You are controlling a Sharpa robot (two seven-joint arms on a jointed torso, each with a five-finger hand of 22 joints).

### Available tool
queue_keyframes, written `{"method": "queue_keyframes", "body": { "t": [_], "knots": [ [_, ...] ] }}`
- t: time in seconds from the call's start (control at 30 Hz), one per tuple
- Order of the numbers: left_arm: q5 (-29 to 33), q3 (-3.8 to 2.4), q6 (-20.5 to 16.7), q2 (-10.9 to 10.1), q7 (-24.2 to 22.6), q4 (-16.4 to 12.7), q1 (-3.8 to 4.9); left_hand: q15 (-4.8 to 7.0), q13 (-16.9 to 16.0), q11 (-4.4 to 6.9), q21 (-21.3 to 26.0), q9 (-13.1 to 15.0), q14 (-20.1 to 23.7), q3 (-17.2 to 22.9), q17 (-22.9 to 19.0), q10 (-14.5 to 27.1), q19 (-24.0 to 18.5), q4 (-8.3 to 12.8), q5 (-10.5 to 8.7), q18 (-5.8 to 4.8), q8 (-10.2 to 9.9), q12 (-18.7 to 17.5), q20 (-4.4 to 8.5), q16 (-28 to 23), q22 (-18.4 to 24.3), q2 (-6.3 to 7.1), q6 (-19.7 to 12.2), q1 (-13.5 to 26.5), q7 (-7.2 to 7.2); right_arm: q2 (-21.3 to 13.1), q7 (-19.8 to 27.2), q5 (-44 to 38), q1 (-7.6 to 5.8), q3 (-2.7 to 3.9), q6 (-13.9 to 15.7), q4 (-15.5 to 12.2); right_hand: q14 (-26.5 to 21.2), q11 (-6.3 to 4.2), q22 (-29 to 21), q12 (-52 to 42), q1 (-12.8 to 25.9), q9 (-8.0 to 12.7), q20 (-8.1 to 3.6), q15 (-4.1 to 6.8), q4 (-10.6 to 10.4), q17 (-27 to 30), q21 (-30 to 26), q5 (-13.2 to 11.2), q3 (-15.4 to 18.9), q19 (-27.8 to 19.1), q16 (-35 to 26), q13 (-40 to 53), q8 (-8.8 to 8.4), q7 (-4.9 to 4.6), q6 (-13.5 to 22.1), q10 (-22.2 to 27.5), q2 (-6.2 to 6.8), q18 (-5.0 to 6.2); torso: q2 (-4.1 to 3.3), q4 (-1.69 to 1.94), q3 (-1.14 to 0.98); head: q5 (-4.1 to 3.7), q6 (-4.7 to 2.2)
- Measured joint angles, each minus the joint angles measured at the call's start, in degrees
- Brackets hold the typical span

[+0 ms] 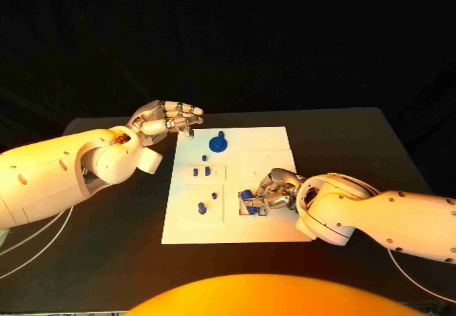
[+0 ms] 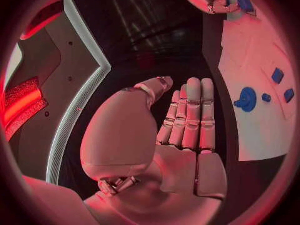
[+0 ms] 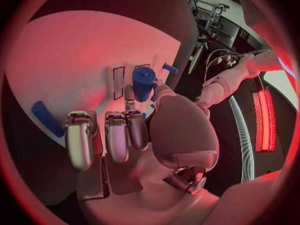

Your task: Assemble the parts on the task board

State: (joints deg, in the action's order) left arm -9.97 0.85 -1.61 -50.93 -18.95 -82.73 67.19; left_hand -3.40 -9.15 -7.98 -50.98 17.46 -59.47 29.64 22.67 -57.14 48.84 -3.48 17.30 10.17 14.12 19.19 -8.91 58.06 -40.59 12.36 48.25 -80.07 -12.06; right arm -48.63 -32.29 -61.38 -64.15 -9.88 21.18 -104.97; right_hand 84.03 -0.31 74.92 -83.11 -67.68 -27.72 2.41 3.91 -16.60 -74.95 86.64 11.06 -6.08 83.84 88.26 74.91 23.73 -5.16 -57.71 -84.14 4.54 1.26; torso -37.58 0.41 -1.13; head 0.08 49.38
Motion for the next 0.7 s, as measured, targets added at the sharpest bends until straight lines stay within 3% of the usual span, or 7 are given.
{"method": "queue_keyframes", "body": {
  "t": [0.17,0.27,0.4,0.6,0.7],
  "knots": [
    [0.0,0.0,0.0,0.0,0.0,0.0,0.0,0.0,0.0,0.0,0.0,0.0,0.0,0.0,0.0,0.0,0.0,0.0,0.0,0.0,0.0,0.0,0.0,0.0,0.0,0.0,0.0,0.0,0.0,0.4,-0.2,-0.3,0.04,-0.01,0.1,0.4,0.0,0.0,0.0,0.0,1.0,-0.1,-0.17,0.0,-0.2,0.0,0.0,0.0,0.6,0.2,0.0,0.0,0.03,0.3,-0.3,0.0,-0.01,-0.01,0.02,-0.01,0.01,-0.04,-0.04],
    [0.0,0.0,0.0,0.0,0.0,0.0,0.0,0.0,0.0,0.0,0.0,0.0,0.0,0.0,0.0,0.0,0.0,0.0,0.0,0.0,0.0,0.0,0.0,0.0,0.0,0.0,0.0,0.0,0.0,0.7,-0.3,-0.6,0.07,-0.02,0.3,0.9,0.0,-0.19,0.0,0.0,3.0,-0.2,-0.17,0.0,-0.2,0.0,0.0,0.0,1.7,0.2,0.0,0.0,0.48,1.4,-1.6,0.2,-0.14,0.0,0.03,-0.01,0.01,-0.12,-0.15],
    [0.0,0.0,0.0,0.0,0.0,0.0,0.0,0.0,0.0,0.0,0.0,0.0,0.0,0.0,0.0,0.0,0.0,0.0,0.0,0.0,0.0,0.0,0.0,0.0,0.0,0.0,0.0,0.0,0.0,1.2,-0.4,-1.1,0.11,-0.02,0.9,1.3,0.0,-0.21,0.0,0.0,5.1,-0.7,-0.17,0.01,-0.3,0.0,0.0,0.0,3.2,0.2,0.0,0.0,1.15,1.98,-2.2,0.2,-0.7,0.0,0.03,0.03,0.01,-0.19,-0.21],
    [0.1,0.0,0.0,-0.1,0.0,0.0,0.0,0.0,0.0,0.0,0.0,-0.1,0.0,0.0,0.0,0.0,0.0,0.0,0.0,0.0,0.0,0.0,0.0,0.0,0.0,0.0,0.0,0.0,0.0,1.6,-0.5,-1.9,0.19,-0.01,1.5,1.7,0.0,-0.3,0.0,0.0,8.6,-0.7,-0.16,0.01,-0.4,0.0,0.0,0.0,5.8,0.2,0.0,0.0,1.35,1.8,-2.0,0.3,-1.54,0.0,0.01,0.06,0.04,-0.23,-0.25],
    [0.1,0.0,0.0,-0.1,0.0,0.0,0.0,0.0,0.0,0.0,0.0,0.0,0.0,0.0,0.0,0.0,0.0,0.0,0.0,0.0,0.0,0.0,0.0,0.0,0.0,0.0,0.0,0.0,0.0,1.7,-0.5,-2.2,0.29,0.0,1.6,1.9,0.0,-0.3,0.0,0.4,10.5,-0.8,-0.16,0.01,-0.3,0.0,0.0,0.0,7.9,0.2,0.0,0.0,1.56,1.81,-1.6,0.3,-1.27,0.0,0.0,0.06,0.05,-0.24,-0.25]
  ]
}}
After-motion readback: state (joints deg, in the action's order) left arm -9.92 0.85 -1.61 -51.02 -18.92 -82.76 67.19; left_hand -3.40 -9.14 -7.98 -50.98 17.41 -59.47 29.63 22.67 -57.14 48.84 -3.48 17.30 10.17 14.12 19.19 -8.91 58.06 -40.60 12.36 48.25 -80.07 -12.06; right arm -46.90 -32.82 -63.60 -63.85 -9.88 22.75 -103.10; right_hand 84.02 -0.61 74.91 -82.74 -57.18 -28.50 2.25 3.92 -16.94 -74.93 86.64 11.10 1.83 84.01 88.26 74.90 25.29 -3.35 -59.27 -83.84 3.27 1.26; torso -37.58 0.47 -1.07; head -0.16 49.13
